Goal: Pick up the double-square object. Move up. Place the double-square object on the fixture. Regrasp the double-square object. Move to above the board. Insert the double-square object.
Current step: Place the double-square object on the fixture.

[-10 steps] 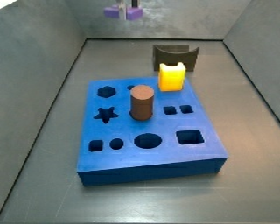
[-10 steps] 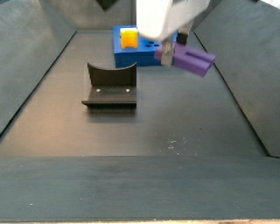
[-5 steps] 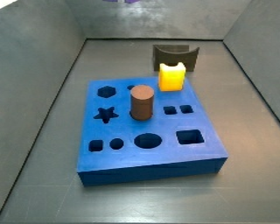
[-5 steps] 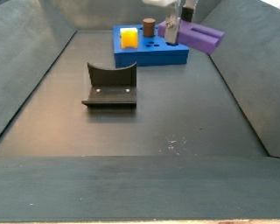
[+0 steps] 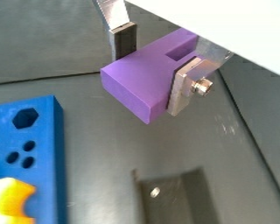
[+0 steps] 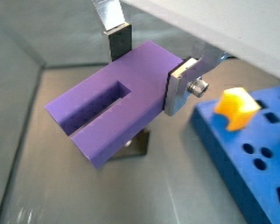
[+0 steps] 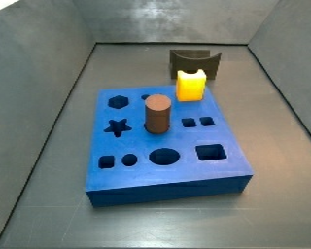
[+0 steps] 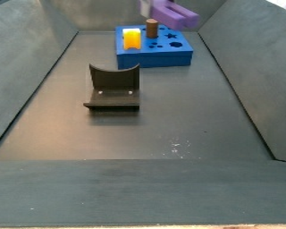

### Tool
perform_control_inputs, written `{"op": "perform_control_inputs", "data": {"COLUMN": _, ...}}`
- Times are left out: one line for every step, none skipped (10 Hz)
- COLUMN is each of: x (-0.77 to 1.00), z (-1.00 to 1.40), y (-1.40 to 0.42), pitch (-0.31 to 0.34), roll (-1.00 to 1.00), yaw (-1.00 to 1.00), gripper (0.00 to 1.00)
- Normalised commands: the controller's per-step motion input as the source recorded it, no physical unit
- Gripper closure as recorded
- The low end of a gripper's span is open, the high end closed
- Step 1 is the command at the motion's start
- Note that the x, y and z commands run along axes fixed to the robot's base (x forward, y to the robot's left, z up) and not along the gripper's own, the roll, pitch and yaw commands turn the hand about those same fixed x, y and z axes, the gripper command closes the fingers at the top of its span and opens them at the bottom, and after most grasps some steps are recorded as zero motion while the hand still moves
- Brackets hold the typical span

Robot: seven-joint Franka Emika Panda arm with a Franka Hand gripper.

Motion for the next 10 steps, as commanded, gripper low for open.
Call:
{"op": "perform_control_inputs", "data": {"x": 1.00, "z": 0.10, "y": -0.30, "pitch": -0.169, "roll": 0.02, "yaw": -1.00, "gripper": 1.00}}
{"op": "perform_control_inputs", "data": {"x": 1.00, "z": 0.08, "y": -0.27, "pitch": -0.168, "roll": 0.02, "yaw": -1.00, "gripper": 1.00}}
{"op": "perform_control_inputs", "data": {"x": 1.00, "z": 0.05, "y": -0.19, "pitch": -0.170, "roll": 0.02, "yaw": -1.00, "gripper": 1.00}}
{"op": "perform_control_inputs", "data": {"x": 1.00, "z": 0.04, "y": -0.17, "pitch": -0.174, "roll": 0.02, "yaw": -1.00, "gripper": 1.00}}
{"op": "perform_control_inputs", "data": {"x": 1.00, "z": 0.01, "y": -0.12, "pitch": -0.179, "roll": 0.03, "yaw": -1.00, "gripper": 1.00}}
{"op": "perform_control_inputs", "data": {"x": 1.00, "z": 0.01, "y": -0.09, "pitch": -0.180, "roll": 0.04, "yaw": -1.00, "gripper": 1.00}}
{"op": "perform_control_inputs", "data": {"x": 0.94, "z": -0.01, "y": -0.06, "pitch": -0.151, "roll": 0.05, "yaw": -0.80, "gripper": 1.00}}
{"op": "perform_control_inputs", "data": {"x": 0.83, "z": -0.02, "y": -0.03, "pitch": -0.107, "roll": 0.05, "yaw": -0.56, "gripper": 1.00}}
{"op": "perform_control_inputs", "data": {"x": 0.69, "z": -0.02, "y": -0.01, "pitch": -0.064, "roll": 0.05, "yaw": -0.29, "gripper": 1.00}}
{"op": "perform_control_inputs", "data": {"x": 0.45, "z": -0.59, "y": 0.69, "pitch": 0.208, "roll": -1.00, "yaw": -0.12, "gripper": 1.00}}
